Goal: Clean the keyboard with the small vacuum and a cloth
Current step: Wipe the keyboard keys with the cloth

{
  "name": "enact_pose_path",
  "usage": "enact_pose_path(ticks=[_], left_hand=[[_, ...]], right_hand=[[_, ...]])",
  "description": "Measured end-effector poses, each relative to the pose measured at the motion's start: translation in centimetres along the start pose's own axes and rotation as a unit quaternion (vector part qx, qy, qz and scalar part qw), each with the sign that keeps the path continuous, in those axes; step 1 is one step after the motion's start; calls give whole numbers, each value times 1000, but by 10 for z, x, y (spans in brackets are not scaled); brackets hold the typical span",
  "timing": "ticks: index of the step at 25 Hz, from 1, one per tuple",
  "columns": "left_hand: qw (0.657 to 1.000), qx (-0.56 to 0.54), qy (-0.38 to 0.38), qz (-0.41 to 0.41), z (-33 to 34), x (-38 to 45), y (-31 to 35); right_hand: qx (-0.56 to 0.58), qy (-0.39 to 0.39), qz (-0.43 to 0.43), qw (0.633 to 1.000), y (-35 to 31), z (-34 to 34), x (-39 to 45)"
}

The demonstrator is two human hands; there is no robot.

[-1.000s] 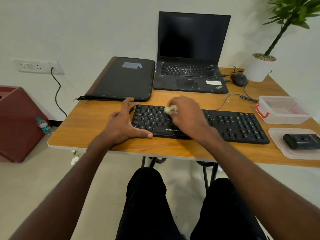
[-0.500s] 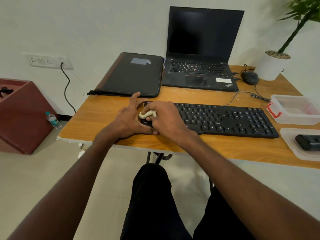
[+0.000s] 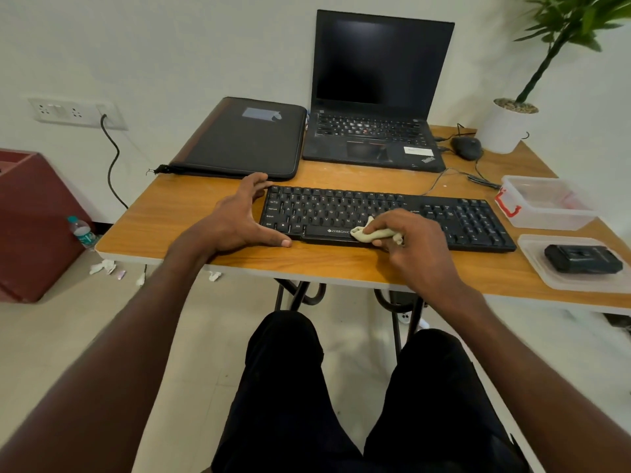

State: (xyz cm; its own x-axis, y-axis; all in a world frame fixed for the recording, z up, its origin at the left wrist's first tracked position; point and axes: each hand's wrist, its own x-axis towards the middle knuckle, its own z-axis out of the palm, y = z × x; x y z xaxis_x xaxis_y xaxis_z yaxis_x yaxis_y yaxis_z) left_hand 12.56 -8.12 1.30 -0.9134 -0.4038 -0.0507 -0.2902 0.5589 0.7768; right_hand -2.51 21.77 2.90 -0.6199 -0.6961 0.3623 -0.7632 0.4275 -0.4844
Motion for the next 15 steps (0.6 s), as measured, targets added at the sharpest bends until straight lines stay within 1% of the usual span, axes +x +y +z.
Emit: enact_pose_path(ticks=[3, 5, 7, 8, 10, 12, 13, 15], left_hand=[[1000, -16, -9, -7, 0, 0, 1], [1000, -24, -12, -11, 0, 0, 1], [999, -32, -18, -13, 0, 1, 1], [999, -35, -21, -16, 0, 1, 2], [999, -40, -25, -17, 2, 1, 4], [999, -46, -24, -16, 3, -1, 5], [999, -45, -27, -17, 2, -3, 7], [999, -13, -33, -11, 4, -8, 15]], right_hand=[[-9, 49, 51, 997, 0, -7, 1], [-12, 72, 34, 997, -2, -8, 4], [-39, 39, -7, 998, 5, -11, 4], [-49, 23, -7, 998, 12, -14, 3], [-71, 33, 43, 996, 28, -23, -2], [-113, 74, 112, 985, 40, -31, -7], [-121, 91, 133, 979, 43, -33, -10], [-102, 104, 123, 982, 45, -34, -14]])
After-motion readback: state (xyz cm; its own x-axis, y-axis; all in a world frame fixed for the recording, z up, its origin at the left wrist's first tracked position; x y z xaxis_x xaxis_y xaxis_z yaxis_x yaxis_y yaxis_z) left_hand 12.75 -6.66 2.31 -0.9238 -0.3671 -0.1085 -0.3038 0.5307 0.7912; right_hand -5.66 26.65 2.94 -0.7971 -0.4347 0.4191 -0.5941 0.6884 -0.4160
